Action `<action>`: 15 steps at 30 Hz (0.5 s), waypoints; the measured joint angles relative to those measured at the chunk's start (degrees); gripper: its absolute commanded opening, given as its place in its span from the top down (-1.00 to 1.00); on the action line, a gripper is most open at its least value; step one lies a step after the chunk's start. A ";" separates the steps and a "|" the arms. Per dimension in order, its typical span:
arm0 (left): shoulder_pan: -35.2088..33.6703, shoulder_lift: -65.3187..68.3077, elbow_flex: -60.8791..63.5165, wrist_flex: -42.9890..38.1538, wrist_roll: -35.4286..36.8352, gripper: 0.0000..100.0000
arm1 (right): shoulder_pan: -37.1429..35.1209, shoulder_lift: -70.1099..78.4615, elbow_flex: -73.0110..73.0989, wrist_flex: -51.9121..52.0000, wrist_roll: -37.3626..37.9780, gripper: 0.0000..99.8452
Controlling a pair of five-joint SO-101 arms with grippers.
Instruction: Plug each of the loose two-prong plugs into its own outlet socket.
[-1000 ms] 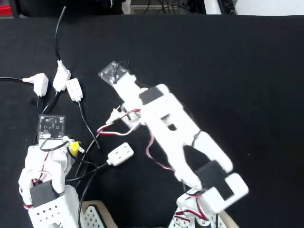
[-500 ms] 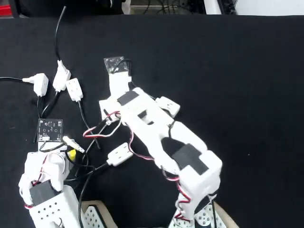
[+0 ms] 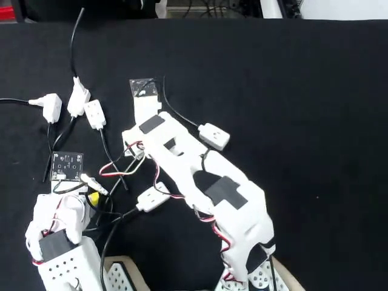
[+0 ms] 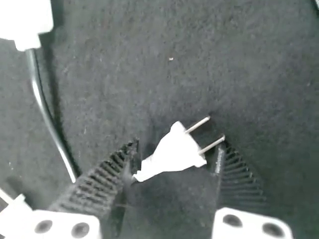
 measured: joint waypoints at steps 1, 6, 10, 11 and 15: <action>0.00 0.00 0.00 0.00 0.00 0.37 | -0.09 0.70 -0.44 -0.26 0.00 0.69; 0.00 0.00 0.00 0.00 0.00 0.37 | 0.35 3.16 -3.43 1.58 1.41 0.95; 0.00 0.00 0.00 0.00 0.00 0.37 | 1.32 4.40 -7.03 6.07 2.11 0.96; 0.00 0.00 0.00 0.00 0.00 0.37 | 1.67 4.57 -8.18 7.65 2.81 0.96; 0.00 0.00 0.00 0.00 0.00 0.37 | 2.99 4.75 -13.71 16.97 9.49 0.98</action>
